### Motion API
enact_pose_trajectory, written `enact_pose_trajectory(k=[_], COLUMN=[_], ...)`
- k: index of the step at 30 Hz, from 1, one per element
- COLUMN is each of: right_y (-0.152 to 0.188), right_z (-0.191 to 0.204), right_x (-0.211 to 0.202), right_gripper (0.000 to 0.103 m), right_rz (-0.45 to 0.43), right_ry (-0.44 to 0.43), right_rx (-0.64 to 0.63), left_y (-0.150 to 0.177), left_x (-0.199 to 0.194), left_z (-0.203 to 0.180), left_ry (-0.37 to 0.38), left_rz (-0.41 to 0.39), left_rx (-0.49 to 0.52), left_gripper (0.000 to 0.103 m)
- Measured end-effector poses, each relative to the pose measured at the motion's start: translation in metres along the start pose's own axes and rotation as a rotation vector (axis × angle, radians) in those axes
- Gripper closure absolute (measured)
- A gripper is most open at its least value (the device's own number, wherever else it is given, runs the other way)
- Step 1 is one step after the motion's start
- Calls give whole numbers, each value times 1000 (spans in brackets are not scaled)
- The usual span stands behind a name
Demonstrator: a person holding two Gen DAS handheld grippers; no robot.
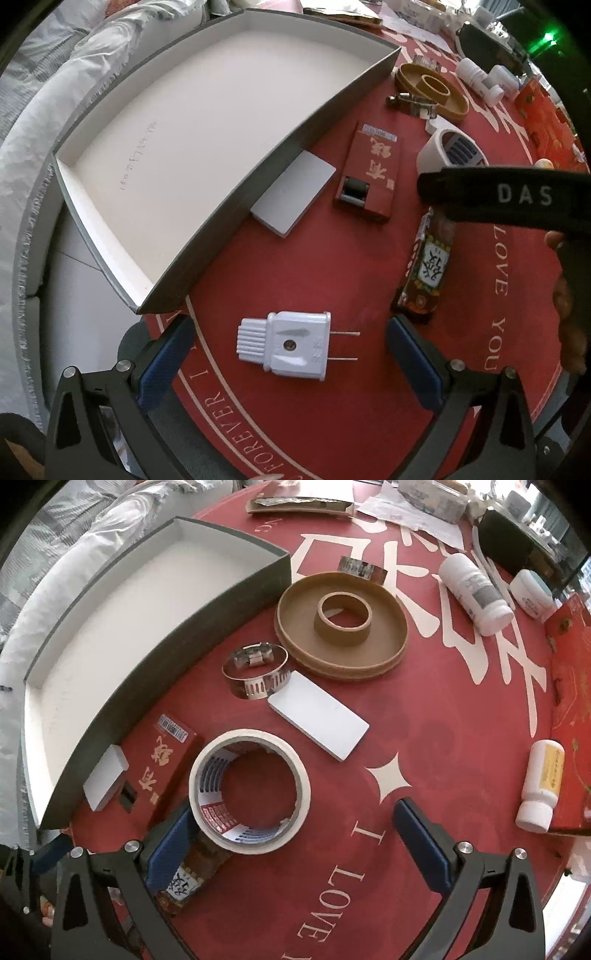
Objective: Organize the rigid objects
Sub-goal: 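Grasp the white plug with the left tool while the right tool grasps the white tape roll, then carry the plug in the left tool while the right tool carries the tape roll over the tray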
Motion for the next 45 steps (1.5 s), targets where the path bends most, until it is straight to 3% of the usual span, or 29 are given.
enact_pose_trajectory(k=[8, 33, 36, 38, 39, 40, 42, 45], right_y=[-12, 2, 2, 3, 3, 4, 9, 21], right_z=[16, 17, 25, 29, 30, 30, 25, 9], right_x=[9, 0, -2, -8, -13, -14, -14, -17], right_gripper=[0, 0, 8, 31, 49, 49, 49, 49], right_rz=[-3, 8, -5, -20, -32, -20, -4, 6], right_ry=[24, 25, 21, 20, 21, 24, 10, -24], right_rx=[-22, -67, -87, -98, -103, -103, -86, -7], left_y=[0, -1, -3, -5, -6, -6, -7, -7], left_x=[-1, -1, 0, -2, -4, -6, -13, -15], left_z=[-3, -2, 0, -1, -2, -3, -4, -3], left_ry=[-1, -2, 1, 2, 5, 7, 13, 35], left_rz=[-11, -13, -8, -6, -9, -16, -37, -37], left_rx=[-12, -15, -12, -4, 4, 11, 27, 33], left_gripper=[0, 0, 1, 4, 10, 15, 42, 42])
Point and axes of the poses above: each gripper's, at about its wrist camera, not at the fingertips, and x roughly the way its jaws point, z to its left, y to its underside, the point moved 4 cm from there along x, roughly the way its jaws point, and after that the axes turned 5 degrees about -y, right-handed, at the moved point
